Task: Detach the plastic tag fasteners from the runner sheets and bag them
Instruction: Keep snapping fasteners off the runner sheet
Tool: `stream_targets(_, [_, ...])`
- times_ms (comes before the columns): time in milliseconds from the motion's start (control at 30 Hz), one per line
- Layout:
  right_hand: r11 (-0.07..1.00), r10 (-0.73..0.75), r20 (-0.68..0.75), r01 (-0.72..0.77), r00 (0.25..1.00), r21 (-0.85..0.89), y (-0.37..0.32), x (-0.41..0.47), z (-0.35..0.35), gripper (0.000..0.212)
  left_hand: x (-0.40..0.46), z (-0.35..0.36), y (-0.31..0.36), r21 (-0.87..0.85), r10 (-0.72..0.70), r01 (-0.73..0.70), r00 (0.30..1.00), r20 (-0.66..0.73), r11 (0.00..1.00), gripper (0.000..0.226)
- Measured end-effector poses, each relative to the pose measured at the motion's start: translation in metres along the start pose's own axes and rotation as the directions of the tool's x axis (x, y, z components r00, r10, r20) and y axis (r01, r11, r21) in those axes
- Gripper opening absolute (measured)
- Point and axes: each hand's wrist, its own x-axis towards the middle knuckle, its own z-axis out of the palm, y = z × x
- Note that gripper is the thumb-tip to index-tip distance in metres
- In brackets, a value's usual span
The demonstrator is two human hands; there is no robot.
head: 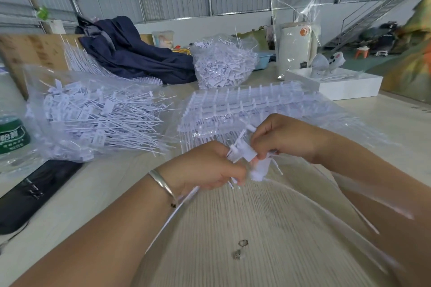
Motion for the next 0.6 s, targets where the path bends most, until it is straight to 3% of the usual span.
stream_targets(67, [1.000, -0.030, -0.003, 0.030, 1.000, 0.003, -0.001, -0.002, -0.005, 0.026, 0.003, -0.001, -0.006, 0.194, 0.014, 0.037, 0.967, -0.254, 0.980, 0.034])
stream_targets(133, [0.996, -0.072, -0.061, 0.075, 0.996, 0.049, -0.001, -0.004, -0.011, 0.024, 0.006, -0.006, -0.013, 0.040, -0.013, 0.032, 0.919, -0.394, 0.999, 0.033])
stream_targets(200, [0.989, -0.082, -0.153, 0.099, 0.985, 0.106, 0.004, -0.001, -0.012, 0.021, 0.007, -0.010, -0.016, -0.371, -0.074, -0.053, 0.944, -0.320, 0.927, 0.026])
stream_targets(267, [0.993, -0.082, -0.240, 0.101, 0.967, 0.067, 0.010, 0.003, -0.007, 0.013, 0.008, -0.012, -0.016, -0.623, -0.094, -0.055, 0.974, -0.205, 0.780, 0.027])
stream_targets(367, [0.994, -0.107, -0.273, 0.105, 0.956, -0.021, 0.015, 0.008, 0.001, 0.005, 0.010, -0.008, -0.019, -0.640, -0.134, -0.045, 0.964, -0.229, 0.767, 0.027])
stream_targets(467, [0.984, -0.181, -0.259, 0.173, 0.949, -0.053, 0.014, 0.009, 0.007, 0.011, 0.010, -0.004, -0.018, -0.636, -0.211, -0.052, 0.920, -0.330, 0.770, 0.021])
stream_targets(600, [0.968, -0.248, -0.257, 0.226, 0.934, -0.113, 0.012, 0.010, 0.014, 0.011, 0.011, -0.002, -0.015, -0.735, -0.228, -0.047, 0.936, -0.269, 0.676, 0.043])
